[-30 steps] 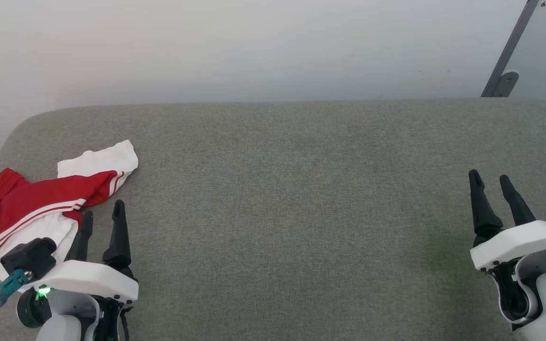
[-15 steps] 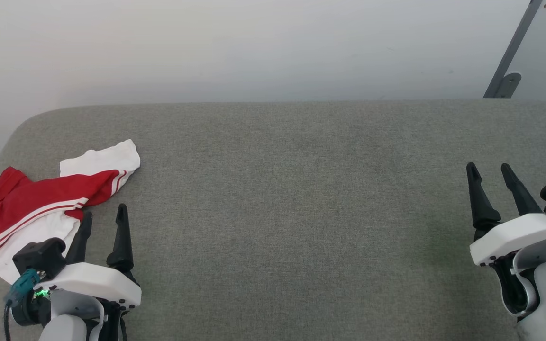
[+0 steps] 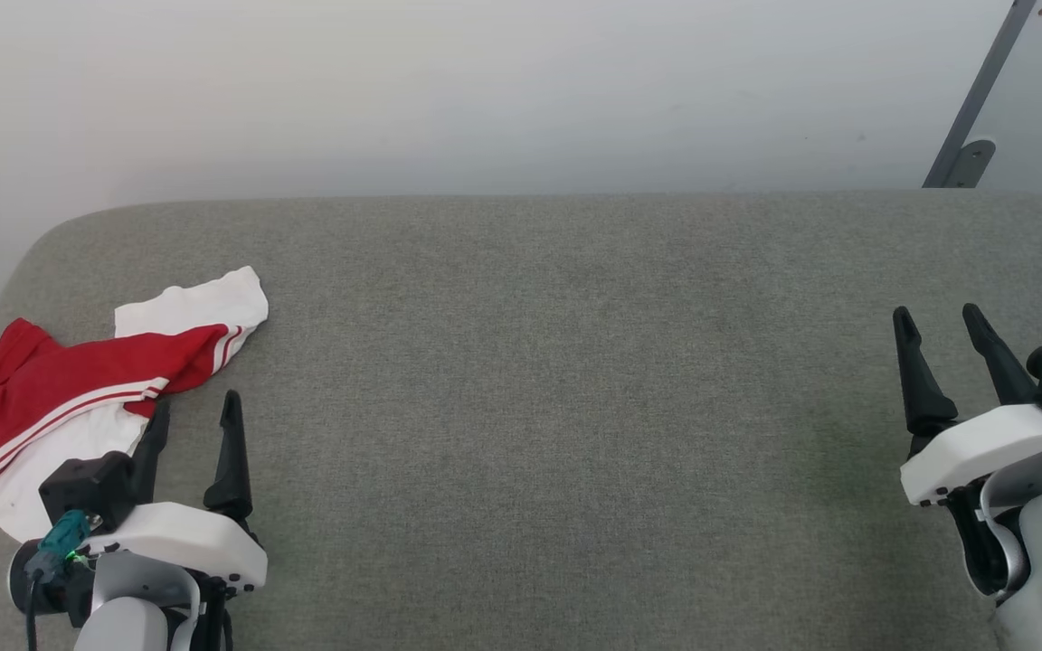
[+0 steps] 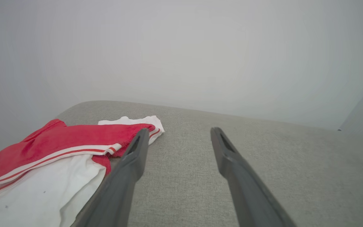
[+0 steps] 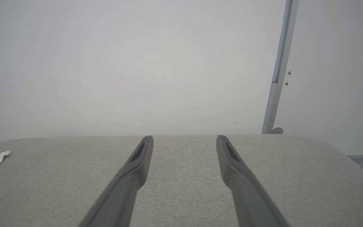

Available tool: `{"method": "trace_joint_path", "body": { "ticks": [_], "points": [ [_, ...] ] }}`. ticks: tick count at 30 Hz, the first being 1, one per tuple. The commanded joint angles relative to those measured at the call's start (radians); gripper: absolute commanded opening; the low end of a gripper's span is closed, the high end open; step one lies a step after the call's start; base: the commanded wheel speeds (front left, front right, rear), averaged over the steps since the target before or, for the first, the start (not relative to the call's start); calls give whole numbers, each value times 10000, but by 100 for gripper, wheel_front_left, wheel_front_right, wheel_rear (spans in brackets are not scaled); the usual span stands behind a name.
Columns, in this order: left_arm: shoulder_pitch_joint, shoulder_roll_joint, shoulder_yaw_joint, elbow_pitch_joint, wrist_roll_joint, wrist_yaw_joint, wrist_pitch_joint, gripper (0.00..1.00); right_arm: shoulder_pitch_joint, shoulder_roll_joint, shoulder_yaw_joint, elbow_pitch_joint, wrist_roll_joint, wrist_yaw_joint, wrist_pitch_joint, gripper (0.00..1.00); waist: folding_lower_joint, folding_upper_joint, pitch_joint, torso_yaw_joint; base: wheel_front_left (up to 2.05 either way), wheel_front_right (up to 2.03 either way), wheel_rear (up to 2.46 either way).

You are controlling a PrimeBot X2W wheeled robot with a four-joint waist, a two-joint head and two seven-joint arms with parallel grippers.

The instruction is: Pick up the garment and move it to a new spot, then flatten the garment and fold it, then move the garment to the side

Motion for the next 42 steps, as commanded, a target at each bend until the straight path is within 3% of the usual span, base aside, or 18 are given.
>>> {"method": "trace_joint_path", "body": {
  "ticks": [1, 31, 42],
  "points": [
    [-184, 75, 46, 4, 208, -34, -97, 100, -165, -40, -9, -15, -149, 3, -108, 100, 0, 0, -3, -6, 0, 0, 0],
    [-392, 49, 326, 676, 1966, -425, -640, 100, -320, -315, 59, 378, -756, 4, -651, 100, 0, 0, 31, -15, 0, 0, 0],
    [-447, -72, 494, 869, 1584, -490, -634, 100, -107, -226, -33, 263, -480, 4, -632, 100, 0, 0, 70, 325, 0, 0, 0]
  ]
}}
